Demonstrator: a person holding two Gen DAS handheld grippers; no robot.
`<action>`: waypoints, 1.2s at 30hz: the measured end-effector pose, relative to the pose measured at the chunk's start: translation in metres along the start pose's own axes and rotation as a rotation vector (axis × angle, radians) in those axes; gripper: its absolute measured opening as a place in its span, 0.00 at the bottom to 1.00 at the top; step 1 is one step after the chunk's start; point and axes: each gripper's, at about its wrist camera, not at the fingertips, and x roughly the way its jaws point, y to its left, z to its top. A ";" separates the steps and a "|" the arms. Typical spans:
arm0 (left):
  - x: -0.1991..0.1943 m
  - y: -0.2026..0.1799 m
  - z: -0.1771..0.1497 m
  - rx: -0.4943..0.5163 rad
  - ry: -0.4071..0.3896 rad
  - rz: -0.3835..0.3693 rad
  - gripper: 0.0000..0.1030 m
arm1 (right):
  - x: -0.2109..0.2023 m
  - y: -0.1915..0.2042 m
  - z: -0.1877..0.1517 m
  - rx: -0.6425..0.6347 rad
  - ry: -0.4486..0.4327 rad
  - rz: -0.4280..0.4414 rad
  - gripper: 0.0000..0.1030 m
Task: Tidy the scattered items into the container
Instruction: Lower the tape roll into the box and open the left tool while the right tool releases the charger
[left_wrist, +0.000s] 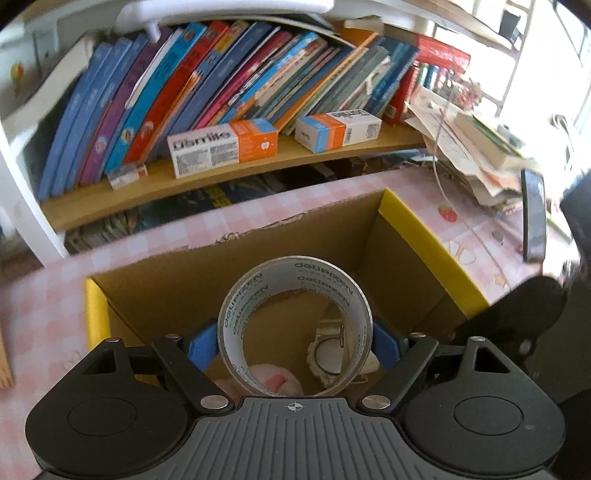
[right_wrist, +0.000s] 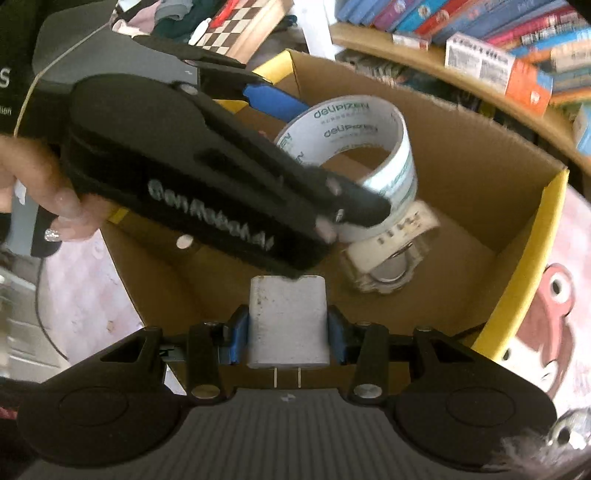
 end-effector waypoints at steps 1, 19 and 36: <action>0.002 0.002 0.001 -0.015 0.004 -0.006 0.83 | 0.000 -0.001 0.000 0.007 0.001 0.005 0.40; 0.017 0.018 0.007 -0.164 0.041 -0.021 0.84 | 0.020 -0.009 0.012 0.027 0.004 -0.083 0.41; -0.065 -0.022 -0.004 -0.026 -0.134 0.040 0.85 | -0.023 0.010 0.006 0.033 -0.114 -0.091 0.43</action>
